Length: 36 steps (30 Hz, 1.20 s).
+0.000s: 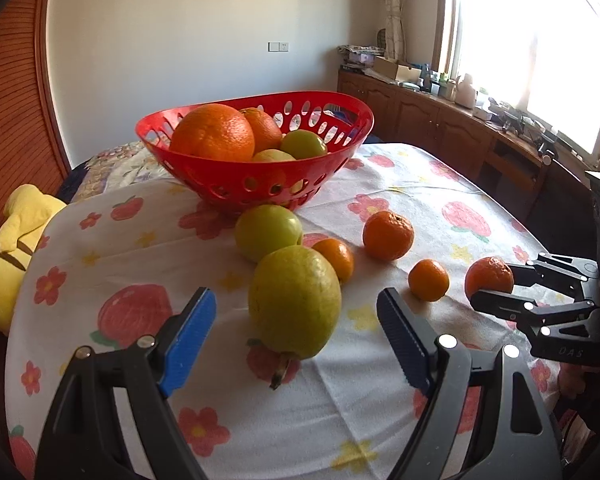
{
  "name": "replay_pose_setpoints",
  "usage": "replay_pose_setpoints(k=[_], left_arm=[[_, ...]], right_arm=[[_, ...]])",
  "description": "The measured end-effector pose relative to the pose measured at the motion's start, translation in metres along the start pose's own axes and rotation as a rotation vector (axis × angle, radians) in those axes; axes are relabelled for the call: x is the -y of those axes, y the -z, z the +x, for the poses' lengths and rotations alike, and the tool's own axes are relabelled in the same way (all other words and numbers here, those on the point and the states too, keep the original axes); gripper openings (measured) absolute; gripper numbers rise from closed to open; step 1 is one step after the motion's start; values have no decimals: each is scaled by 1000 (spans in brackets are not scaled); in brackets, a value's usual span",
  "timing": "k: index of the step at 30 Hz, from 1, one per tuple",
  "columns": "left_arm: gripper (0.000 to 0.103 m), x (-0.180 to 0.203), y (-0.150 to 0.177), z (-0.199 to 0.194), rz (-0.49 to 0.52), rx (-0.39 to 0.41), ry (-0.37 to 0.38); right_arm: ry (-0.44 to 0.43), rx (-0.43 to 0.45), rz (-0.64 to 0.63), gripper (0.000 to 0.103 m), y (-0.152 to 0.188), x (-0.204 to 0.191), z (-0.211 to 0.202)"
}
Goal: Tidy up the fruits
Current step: 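Grasp and lift a small mandarin with the right gripper while the left gripper approaches a large yellow-green pear, then close the left gripper around the large yellow-green pear and lift it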
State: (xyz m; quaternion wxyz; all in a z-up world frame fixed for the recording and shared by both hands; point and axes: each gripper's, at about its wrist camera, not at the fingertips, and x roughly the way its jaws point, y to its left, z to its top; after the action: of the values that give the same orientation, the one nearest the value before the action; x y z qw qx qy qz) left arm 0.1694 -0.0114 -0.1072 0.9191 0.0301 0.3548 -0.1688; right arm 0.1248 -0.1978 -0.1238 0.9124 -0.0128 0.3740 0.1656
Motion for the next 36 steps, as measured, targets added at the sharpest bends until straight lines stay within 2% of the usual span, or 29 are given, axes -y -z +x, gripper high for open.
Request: replay_pose_setpoints(k=[4, 16, 21, 23, 26, 33, 36], left_arm=[[83, 5, -6, 9, 14, -36, 32], [82, 3, -14, 25, 49, -80, -26], [73, 0, -12, 27, 42, -87, -10], [61, 1, -11, 30, 48, -100, 3], [56, 3, -9, 33, 66, -110, -14], [56, -1, -6, 32, 64, -104, -3], [56, 1, -5, 34, 75, -114, -22]], right_arm=[[-5, -3, -11, 46, 0, -2, 1], [-9, 4, -2, 46, 1, 0, 2], [-9, 3, -4, 46, 1, -1, 2], [-8, 2, -5, 46, 1, -1, 2], [-8, 1, -5, 46, 1, -1, 2], [-9, 0, -8, 46, 1, -1, 3], [-10, -1, -9, 46, 1, -1, 4]])
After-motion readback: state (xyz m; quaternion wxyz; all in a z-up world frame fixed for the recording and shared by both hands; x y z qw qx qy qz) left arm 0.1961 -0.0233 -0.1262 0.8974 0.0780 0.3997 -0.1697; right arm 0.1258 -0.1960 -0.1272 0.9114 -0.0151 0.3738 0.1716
